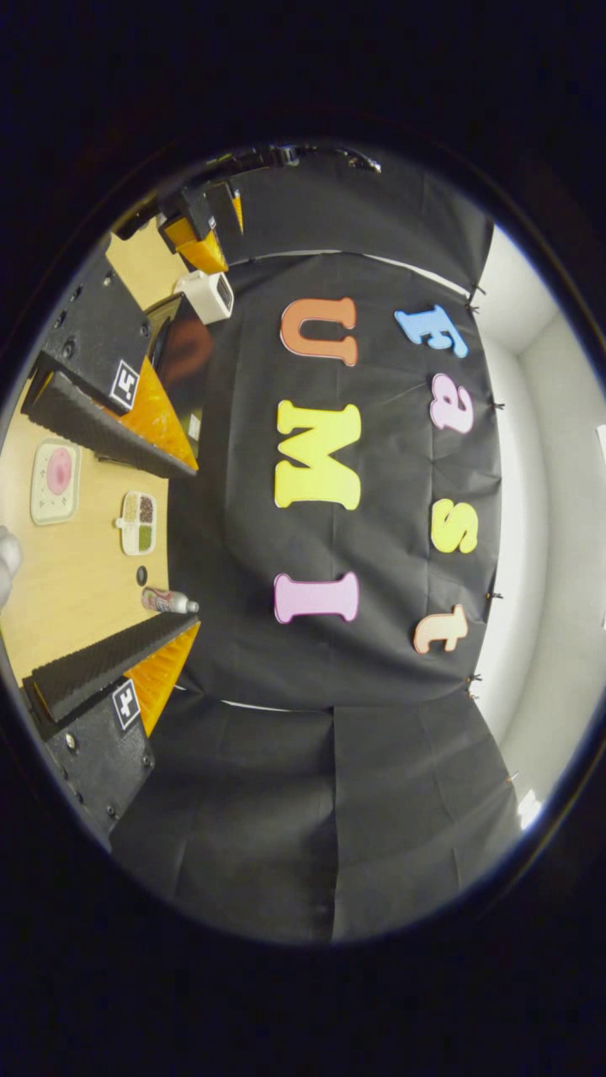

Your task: Open the electric oven with the left hand, put the food in, and close the electric oven.

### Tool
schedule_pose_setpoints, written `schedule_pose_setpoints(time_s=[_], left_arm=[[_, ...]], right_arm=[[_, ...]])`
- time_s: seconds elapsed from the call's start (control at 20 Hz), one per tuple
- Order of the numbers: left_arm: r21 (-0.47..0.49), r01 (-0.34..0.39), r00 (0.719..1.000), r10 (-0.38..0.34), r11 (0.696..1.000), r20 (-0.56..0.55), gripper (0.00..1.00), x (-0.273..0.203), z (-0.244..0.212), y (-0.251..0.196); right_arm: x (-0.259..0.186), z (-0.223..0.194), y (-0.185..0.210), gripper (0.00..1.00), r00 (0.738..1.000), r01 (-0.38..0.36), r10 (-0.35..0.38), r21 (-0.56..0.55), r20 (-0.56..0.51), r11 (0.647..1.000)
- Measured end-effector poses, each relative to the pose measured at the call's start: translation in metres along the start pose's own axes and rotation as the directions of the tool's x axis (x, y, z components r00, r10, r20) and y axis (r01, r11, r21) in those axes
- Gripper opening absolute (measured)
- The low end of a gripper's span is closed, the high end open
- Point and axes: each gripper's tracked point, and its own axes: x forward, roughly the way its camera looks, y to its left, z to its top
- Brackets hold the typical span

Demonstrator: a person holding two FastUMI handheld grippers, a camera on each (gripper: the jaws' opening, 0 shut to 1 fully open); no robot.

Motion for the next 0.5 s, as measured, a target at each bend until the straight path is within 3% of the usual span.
schedule_pose_setpoints(time_s=[0.1, 0.25, 0.3, 0.35, 0.5], left_arm=[[0.006, -0.002, 1.0, 0.002, 1.0, 0.005, 0.96, 0.001, 0.001, 0.002], [0.014, -0.008, 1.0, 0.008, 1.0, -0.002, 0.96, 0.006, -0.006, 0.002], [0.018, -0.006, 1.0, 0.006, 1.0, -0.006, 0.89, 0.009, -0.012, 0.002], [0.023, -0.004, 1.0, 0.005, 1.0, -0.017, 0.96, 0.013, -0.017, 0.002], [0.026, 0.01, 0.999, -0.009, 1.0, -0.035, 0.96, 0.029, -0.039, 0.0]], right_arm=[[0.002, -0.001, 0.001, 0.96, 1.0, -0.003, 0.003, 0.007, -0.004, 1.0], [0.003, -0.003, 0.004, 1.0, 1.0, -0.009, 0.009, 0.012, -0.011, 1.0], [0.003, -0.004, 0.004, 0.97, 1.0, -0.01, 0.01, 0.013, -0.012, 1.0], [0.002, -0.003, 0.005, 0.96, 1.0, -0.014, 0.014, 0.016, -0.011, 1.0], [0.003, -0.003, 0.003, 0.96, 1.0, -0.004, 0.004, -0.003, -0.017, 1.0]])
